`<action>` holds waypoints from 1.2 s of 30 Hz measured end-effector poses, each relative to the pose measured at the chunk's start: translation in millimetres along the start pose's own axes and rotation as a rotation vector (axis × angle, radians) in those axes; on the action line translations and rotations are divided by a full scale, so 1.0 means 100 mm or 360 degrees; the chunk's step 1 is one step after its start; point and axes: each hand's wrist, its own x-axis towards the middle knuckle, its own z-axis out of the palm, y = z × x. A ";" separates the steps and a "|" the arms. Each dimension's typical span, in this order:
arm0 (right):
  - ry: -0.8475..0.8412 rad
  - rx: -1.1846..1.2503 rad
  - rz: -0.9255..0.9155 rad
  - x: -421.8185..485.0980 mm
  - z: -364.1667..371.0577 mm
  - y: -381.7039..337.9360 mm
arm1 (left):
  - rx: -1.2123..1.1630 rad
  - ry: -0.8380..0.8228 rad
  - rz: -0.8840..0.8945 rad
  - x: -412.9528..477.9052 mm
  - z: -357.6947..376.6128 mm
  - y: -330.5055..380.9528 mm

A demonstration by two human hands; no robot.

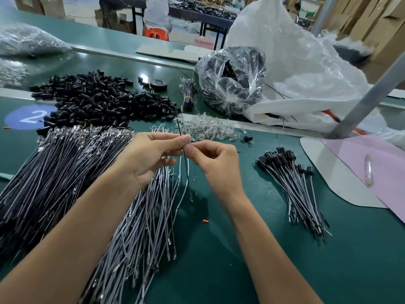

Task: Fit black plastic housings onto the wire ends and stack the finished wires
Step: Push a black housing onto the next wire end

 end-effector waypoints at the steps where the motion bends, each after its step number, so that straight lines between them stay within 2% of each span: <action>1: -0.0002 0.0015 0.0018 0.00 0.00 0.00 | -0.0046 -0.0026 -0.0017 0.00 0.00 0.00; 5: -0.0043 0.0100 0.0105 0.00 0.00 -0.01 | -0.0009 -0.0065 -0.0038 -0.02 0.04 0.00; 10: 0.0097 0.0077 0.0093 0.02 0.00 -0.03 | 0.0429 -0.0103 0.0134 0.02 -0.10 0.19; 11: 0.0158 0.0109 0.0082 0.02 -0.01 -0.04 | 0.0635 0.0010 0.0229 0.09 -0.17 0.23; 14: 0.0276 0.0109 0.0020 0.02 -0.04 -0.05 | 0.1584 0.0624 0.0585 0.40 -0.43 0.34; 16: 0.0281 0.0069 -0.0003 0.01 -0.04 -0.05 | 0.1869 0.0761 0.0630 0.62 -0.61 0.36; 21: 0.0230 0.0000 -0.0053 -0.01 -0.01 -0.04 | 0.2139 0.0690 0.0366 0.98 -0.83 0.32; 30: 0.0198 -0.0062 -0.0091 0.00 -0.02 -0.03 | 0.2310 0.0745 0.0243 1.09 -0.74 0.28; 36: 0.0194 -0.0065 -0.0087 -0.01 -0.01 -0.04 | 0.2279 0.0843 0.0223 1.05 -0.73 0.29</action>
